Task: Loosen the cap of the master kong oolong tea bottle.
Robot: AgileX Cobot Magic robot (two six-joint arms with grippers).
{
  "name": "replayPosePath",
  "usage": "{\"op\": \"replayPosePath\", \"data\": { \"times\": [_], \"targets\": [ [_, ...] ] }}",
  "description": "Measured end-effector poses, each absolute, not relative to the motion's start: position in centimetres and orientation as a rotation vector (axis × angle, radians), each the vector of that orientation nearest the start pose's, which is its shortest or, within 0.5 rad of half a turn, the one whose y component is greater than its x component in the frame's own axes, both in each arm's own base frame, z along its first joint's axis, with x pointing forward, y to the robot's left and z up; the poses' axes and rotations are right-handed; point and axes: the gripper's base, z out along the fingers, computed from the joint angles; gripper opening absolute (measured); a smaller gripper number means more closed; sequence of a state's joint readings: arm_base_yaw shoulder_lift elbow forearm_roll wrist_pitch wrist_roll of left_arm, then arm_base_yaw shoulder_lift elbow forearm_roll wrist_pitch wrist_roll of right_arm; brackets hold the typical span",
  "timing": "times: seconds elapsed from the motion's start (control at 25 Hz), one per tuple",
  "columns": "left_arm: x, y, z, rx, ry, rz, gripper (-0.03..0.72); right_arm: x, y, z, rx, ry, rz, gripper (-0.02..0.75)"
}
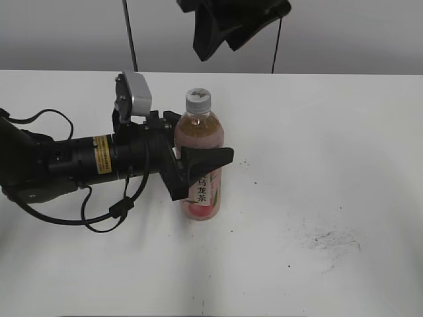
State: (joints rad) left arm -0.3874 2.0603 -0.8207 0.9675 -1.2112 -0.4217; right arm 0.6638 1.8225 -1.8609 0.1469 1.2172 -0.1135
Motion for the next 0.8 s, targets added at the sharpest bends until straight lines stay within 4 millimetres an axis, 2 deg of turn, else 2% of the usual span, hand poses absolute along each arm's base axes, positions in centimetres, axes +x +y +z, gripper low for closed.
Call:
{"op": "replayPosePath", "data": {
  "times": [0.24, 0.8],
  "targets": [
    [29.3, -19.6, 12.4, 1.010, 1.472, -1.004, 0.446, 28.9, 27.0, 36.0, -1.022, 2.497, 0.324, 0.368],
    [28.0, -19.8, 12.9, 1.211, 1.402, -1.045, 0.445, 28.7, 26.5, 36.9, -0.999, 2.480, 0.303, 0.368]
  ]
}}
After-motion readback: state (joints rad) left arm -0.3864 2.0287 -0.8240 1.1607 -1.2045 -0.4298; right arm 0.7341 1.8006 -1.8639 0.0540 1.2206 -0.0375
